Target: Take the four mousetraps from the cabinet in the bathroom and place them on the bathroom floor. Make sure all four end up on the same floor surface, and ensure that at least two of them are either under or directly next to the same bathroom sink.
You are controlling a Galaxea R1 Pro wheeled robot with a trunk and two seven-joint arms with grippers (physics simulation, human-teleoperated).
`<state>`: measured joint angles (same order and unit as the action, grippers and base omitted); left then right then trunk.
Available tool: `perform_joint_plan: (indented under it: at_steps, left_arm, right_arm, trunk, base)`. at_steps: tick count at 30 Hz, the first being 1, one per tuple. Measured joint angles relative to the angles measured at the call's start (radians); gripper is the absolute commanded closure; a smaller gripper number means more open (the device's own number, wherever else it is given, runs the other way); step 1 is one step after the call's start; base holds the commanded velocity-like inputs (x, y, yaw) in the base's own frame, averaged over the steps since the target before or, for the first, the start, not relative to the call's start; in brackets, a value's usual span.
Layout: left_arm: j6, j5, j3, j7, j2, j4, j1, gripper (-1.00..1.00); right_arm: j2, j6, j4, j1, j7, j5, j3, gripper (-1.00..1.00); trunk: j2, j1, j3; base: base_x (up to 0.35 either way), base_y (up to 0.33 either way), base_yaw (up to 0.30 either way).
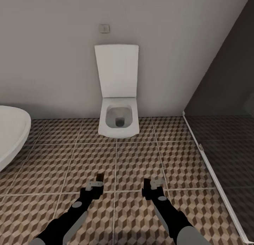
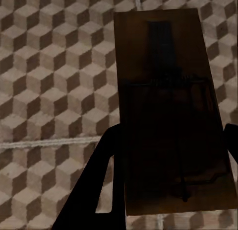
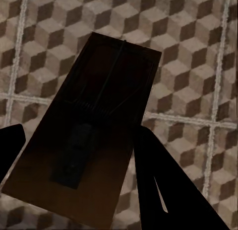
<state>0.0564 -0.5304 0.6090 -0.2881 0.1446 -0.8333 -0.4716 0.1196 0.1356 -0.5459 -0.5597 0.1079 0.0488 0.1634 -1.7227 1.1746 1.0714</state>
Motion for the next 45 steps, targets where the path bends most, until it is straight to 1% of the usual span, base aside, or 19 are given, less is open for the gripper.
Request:
perform_joint_plan:
  at_steps: [3, 5, 7, 9, 13, 15, 17, 19, 22, 23, 24, 26, 27, 30, 33, 36, 39, 41, 45]
  left_arm:
    - [-0.006, 0.0, -0.001, 0.0, 0.007, -0.001, 0.0, 1.0]
    - [-0.005, 0.0, -0.004, 0.0, 0.007, 0.003, 0.0, 1.0]
    - [0.004, 0.0, -0.008, 0.0, 0.008, 0.003, 0.0, 1.0]
    - [0.033, 0.0, -0.01, 0.001, 0.008, 0.001, 0.0, 1.0]
    - [0.149, 0.003, -0.014, 0.002, 0.007, -0.018, 0.0, 1.0]
    - [0.205, 0.004, -0.016, 0.003, 0.005, -0.026, -0.001, 1.0]
    - [0.227, 0.005, -0.017, 0.003, 0.004, -0.029, -0.007, 1.0]
    - [0.246, 0.006, -0.018, 0.003, -0.002, -0.023, -0.041, 1.0]
    - [0.284, 0.005, -0.019, 0.002, -0.014, 0.028, -0.118, 1.0]
    - [0.303, 0.006, -0.02, 0.002, -0.025, 0.059, -0.156, 1.0]
    - [0.311, 0.005, -0.02, 0.002, -0.031, 0.078, -0.176, 1.0]
    - [0.33, 0.005, -0.02, 0.002, -0.057, 0.148, -0.247, 1.0]
    - [0.335, 0.005, -0.02, 0.002, -0.069, 0.175, -0.275, 1.0]
    - [0.343, 0.005, -0.022, 0.001, -0.088, 0.211, -0.332, 1.0]
    - [0.345, 0.004, -0.022, 0.001, -0.099, 0.226, -0.36, 1.0]
    - [0.338, 0.005, -0.022, 0.001, -0.111, 0.261, -0.37, 1.0]
    - [0.322, 0.005, -0.018, 0.004, -0.116, 0.279, -0.373, 1.0]
    - [0.285, 0.005, -0.015, 0.014, -0.116, 0.282, -0.374, 1.0]
    - [0.247, 0.005, -0.005, 0.033, -0.115, 0.276, -0.374, 1.0]
  right_arm:
    - [0.001, -0.064, 0.0, 0.0, 0.0, 0.005, 0.008, 1.0]
    - [0.001, -0.081, -0.001, 0.0, 0.001, 0.021, 0.025, 1.0]
    - [0.003, -0.09, -0.002, 0.0, 0.003, 0.05, 0.042, 1.0]
    - [0.005, -0.092, -0.012, 0.0, 0.003, 0.071, 0.048, 1.0]
    - [0.006, -0.077, -0.043, -0.004, 0.004, 0.087, 0.052, 1.0]
    - [0.006, -0.041, -0.047, -0.029, 0.003, 0.09, 0.053, 1.0]
    - [0.006, -0.01, -0.041, -0.058, 0.002, 0.09, 0.053, 1.0]
    - [0.007, 0.013, -0.022, -0.093, 0.001, 0.09, 0.053, 1.0]
    - [0.007, 0.024, 0.013, -0.14, 0.0, 0.09, 0.053, 1.0]
    - [0.007, 0.026, 0.03, -0.161, -0.001, 0.091, 0.053, 1.0]
    - [0.007, 0.027, 0.041, -0.173, -0.001, 0.09, 0.053, 1.0]
    - [0.008, 0.028, 0.084, -0.213, -0.002, 0.09, 0.052, 1.0]
    - [0.009, 0.029, 0.105, -0.228, -0.002, 0.09, 0.052, 1.0]
    - [0.012, 0.028, 0.132, -0.248, -0.002, 0.09, 0.052, 1.0]
    - [0.02, 0.022, 0.141, -0.254, -0.003, 0.089, 0.052, 1.0]
    - [0.028, 0.006, 0.144, -0.257, -0.003, 0.088, 0.052, 1.0]
    - [0.03, -0.006, 0.144, -0.257, -0.003, 0.088, 0.051, 1.0]
    - [0.03, -0.013, 0.144, -0.257, -0.004, 0.088, 0.052, 1.0]
    - [0.03, -0.017, 0.143, -0.258, -0.006, 0.087, 0.053, 1.0]
  trunk:
    - [0.0, 0.0, 0.0]
    - [0.0, 0.0, 0.0]
    - [0.0, 0.0, 0.0]
    - [0.0, 0.0, 0.0]
    - [0.0, 0.0, 0.0]
    - [0.0, 0.0, 0.0]
    - [0.0, 0.0, 0.0]
    - [0.0, 0.0, 0.0]
    - [0.0, 0.0, 0.0]
    - [0.0, 0.0, 0.0]
    - [0.0, 0.0, 0.0]
    - [0.0, 0.0, 0.0]
    - [0.0, 0.0, 0.0]
    - [0.0, 0.0, 0.0]
    - [0.0, 0.0, 0.0]
    - [0.0, 0.0, 0.0]
    - [0.0, 0.0, 0.0]
    - [0.0, 0.0, 0.0]
    - [0.0, 0.0, 0.0]
  base:
    - [0.0, 0.0, 0.0]
    - [0.0, 0.0, 0.0]
    - [0.0, 0.0, 0.0]
    - [0.0, 0.0, 0.0]
    - [0.0, 0.0, 0.0]
    - [0.0, 0.0, 0.0]
    - [0.0, 0.0, 0.0]
    - [0.0, 0.0, 0.0]
    - [0.0, 0.0, 0.0]
    - [0.0, 0.0, 0.0]
    - [0.0, 0.0, 0.0]
    - [0.0, 0.0, 0.0]
    - [0.0, 0.0, 0.0]
    - [0.0, 0.0, 0.0]
    - [0.0, 0.0, 0.0]
    - [0.0, 0.0, 0.0]
    - [0.0, 0.0, 0.0]
    - [0.0, 0.0, 0.0]
    - [0.0, 0.0, 0.0]
